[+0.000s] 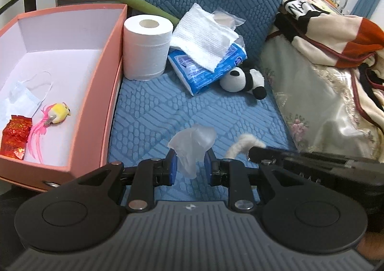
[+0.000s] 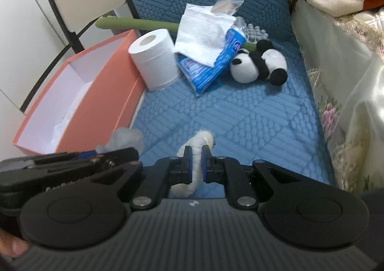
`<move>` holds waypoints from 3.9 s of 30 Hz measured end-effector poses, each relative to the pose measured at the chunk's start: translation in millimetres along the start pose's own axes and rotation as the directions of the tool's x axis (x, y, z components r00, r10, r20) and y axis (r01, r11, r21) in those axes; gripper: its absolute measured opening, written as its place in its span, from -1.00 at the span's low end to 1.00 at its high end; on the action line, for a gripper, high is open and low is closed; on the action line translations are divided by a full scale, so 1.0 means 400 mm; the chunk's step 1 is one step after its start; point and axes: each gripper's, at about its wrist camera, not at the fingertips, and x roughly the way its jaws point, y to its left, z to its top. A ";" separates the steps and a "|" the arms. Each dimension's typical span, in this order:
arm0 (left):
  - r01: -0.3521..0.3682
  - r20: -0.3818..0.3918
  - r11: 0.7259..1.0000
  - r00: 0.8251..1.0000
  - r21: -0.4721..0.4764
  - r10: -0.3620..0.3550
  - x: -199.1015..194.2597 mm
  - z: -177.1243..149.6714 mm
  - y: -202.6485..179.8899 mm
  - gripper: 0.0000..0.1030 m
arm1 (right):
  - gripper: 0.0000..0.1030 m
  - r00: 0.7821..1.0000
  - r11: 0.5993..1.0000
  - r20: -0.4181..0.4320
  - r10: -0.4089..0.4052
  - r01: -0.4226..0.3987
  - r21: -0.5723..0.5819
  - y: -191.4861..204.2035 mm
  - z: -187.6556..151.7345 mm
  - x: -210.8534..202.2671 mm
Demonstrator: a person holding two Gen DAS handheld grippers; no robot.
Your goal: Organize soft objects
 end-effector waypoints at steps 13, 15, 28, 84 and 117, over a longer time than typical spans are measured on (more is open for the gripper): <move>0.012 0.026 1.000 1.000 0.017 -0.013 -0.113 0.082 0.047 -0.48 | -0.78 0.999 0.999 0.039 -0.001 0.002 -0.041 0.076 0.044 -0.085; 0.020 0.034 1.000 0.999 0.013 -0.020 -0.129 0.104 0.053 -0.48 | -0.78 0.998 0.999 0.058 0.001 0.002 -0.051 0.088 0.065 -0.102; 0.017 0.118 1.000 0.993 -0.016 -0.015 -0.245 0.242 0.143 -0.48 | -0.78 0.976 0.990 0.200 0.080 -0.054 -0.129 0.215 0.213 -0.197; -0.176 0.052 0.964 0.980 -0.201 0.190 -0.310 0.214 0.686 0.21 | -0.10 0.987 0.948 -0.087 0.139 -0.157 -0.277 0.621 0.208 0.204; -0.039 0.262 0.999 0.964 -0.034 0.047 -0.366 0.188 0.206 0.33 | -0.10 0.971 0.975 0.230 0.065 -0.013 -0.220 0.310 0.186 -0.175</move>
